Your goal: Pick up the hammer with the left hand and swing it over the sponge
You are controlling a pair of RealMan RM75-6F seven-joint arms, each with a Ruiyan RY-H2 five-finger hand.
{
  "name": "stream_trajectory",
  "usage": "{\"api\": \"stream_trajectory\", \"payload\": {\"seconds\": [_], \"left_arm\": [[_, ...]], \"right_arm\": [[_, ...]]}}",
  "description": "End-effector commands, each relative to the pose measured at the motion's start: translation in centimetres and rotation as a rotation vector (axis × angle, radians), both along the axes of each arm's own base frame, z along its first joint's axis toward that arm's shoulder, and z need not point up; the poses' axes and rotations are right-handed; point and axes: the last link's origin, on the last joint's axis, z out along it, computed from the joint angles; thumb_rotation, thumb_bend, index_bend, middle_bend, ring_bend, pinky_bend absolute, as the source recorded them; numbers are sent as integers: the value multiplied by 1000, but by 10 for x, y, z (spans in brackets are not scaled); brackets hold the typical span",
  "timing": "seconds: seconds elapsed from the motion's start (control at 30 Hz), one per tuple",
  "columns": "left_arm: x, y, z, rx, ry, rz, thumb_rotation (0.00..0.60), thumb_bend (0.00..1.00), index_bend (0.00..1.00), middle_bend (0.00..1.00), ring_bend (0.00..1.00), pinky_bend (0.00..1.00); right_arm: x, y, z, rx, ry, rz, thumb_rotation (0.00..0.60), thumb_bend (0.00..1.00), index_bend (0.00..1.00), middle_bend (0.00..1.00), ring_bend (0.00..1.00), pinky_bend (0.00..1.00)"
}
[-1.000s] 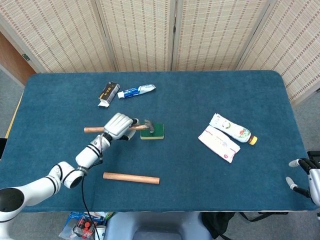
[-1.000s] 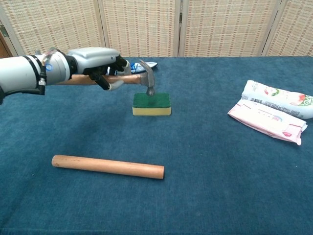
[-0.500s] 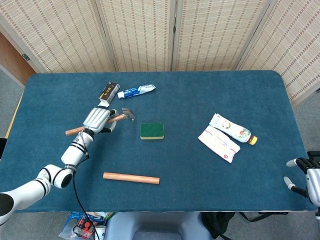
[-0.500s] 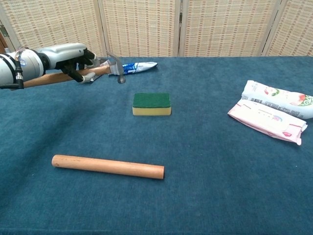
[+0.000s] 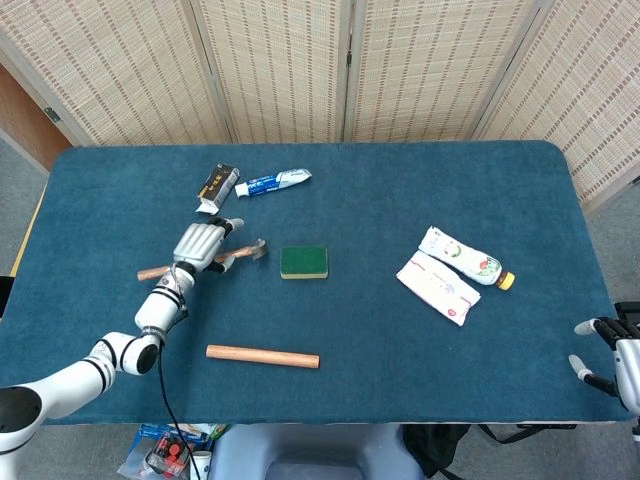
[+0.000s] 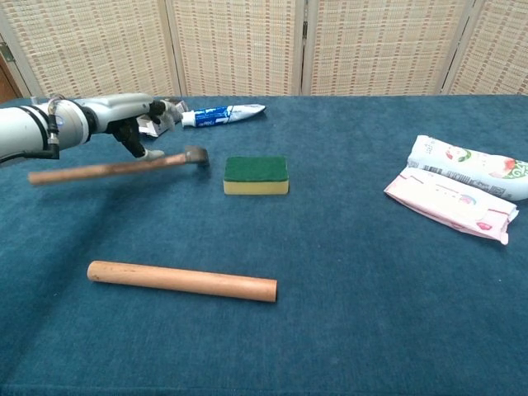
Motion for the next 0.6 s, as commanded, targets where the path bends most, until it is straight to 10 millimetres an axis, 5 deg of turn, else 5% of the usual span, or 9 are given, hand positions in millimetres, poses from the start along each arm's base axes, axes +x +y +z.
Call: {"api": "stream_trajectory", "payload": {"seconds": [0.03, 0.3, 0.6], "left_arm": [[5, -2, 10, 46, -47, -10, 600, 293, 0, 0, 0, 55], [3, -15, 40, 104, -131, -4, 600, 286, 0, 0, 0, 34], [-51, -77, 102, 258, -94, 135, 600, 286, 0, 0, 0, 34]], "right_arm": [[1, -1, 0, 0, 1, 3, 600, 218, 422, 402, 339, 375], [3, -4, 1, 3, 5, 17, 600, 218, 422, 402, 339, 375], [2, -11, -2, 20, -9, 34, 600, 219, 422, 402, 339, 375]]}}
